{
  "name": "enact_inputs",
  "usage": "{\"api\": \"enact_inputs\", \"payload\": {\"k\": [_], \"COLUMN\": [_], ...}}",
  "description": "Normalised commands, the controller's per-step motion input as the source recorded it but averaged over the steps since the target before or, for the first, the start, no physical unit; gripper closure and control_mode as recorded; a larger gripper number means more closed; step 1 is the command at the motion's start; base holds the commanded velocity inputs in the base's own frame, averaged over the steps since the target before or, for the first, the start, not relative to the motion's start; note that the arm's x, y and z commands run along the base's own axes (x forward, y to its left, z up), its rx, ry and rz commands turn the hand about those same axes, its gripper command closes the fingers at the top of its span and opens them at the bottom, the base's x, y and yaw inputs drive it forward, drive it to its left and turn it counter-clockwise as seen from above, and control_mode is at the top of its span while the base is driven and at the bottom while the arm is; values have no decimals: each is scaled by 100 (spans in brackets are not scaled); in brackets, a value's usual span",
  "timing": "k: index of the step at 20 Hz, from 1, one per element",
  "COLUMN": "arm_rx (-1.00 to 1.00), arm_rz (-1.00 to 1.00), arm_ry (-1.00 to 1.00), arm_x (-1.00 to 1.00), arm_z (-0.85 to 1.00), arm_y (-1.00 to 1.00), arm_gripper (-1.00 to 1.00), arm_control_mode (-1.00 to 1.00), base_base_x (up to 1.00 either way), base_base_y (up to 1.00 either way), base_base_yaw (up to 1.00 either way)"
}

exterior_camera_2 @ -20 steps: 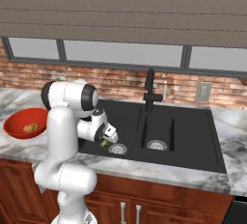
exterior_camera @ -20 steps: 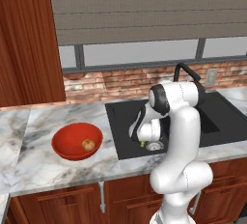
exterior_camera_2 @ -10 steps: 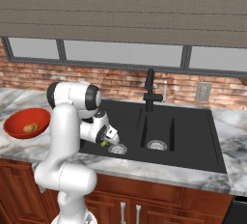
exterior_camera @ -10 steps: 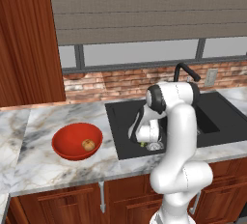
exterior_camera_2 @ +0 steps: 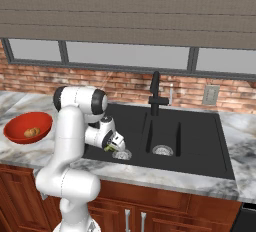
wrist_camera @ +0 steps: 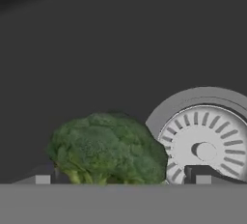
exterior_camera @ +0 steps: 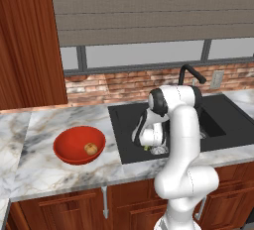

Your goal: Pick the tangerines from the cabinet and place them in one bowl. Pick the broccoli from the sink and place it in the other bowl.

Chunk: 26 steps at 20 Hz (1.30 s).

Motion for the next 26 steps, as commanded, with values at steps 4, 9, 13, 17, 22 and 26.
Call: {"api": "enact_inputs", "payload": {"k": [4, 9, 13, 17, 22, 26], "arm_rx": [0, 1, 1, 1, 1, 0], "arm_rz": [1, 0, 0, 0, 0, 0], "arm_ry": [4, 0, 0, 0, 0, 0], "arm_x": [7, 9, 9, 7, 2, 0], "arm_z": [-23, -12, -11, -10, -6, 0], "arm_y": [0, 0, 0, 0, 0, 0], "arm_gripper": [-100, -100, 100, 100, 100, 100], "arm_control_mode": [-100, -100, -100, -100, -100, -100], "base_base_x": [0, 0, 0, 0, 0, 0], "base_base_y": [0, 0, 0, 0, 0, 0], "base_base_yaw": [0, 0, 0, 0, 0, 0]}}
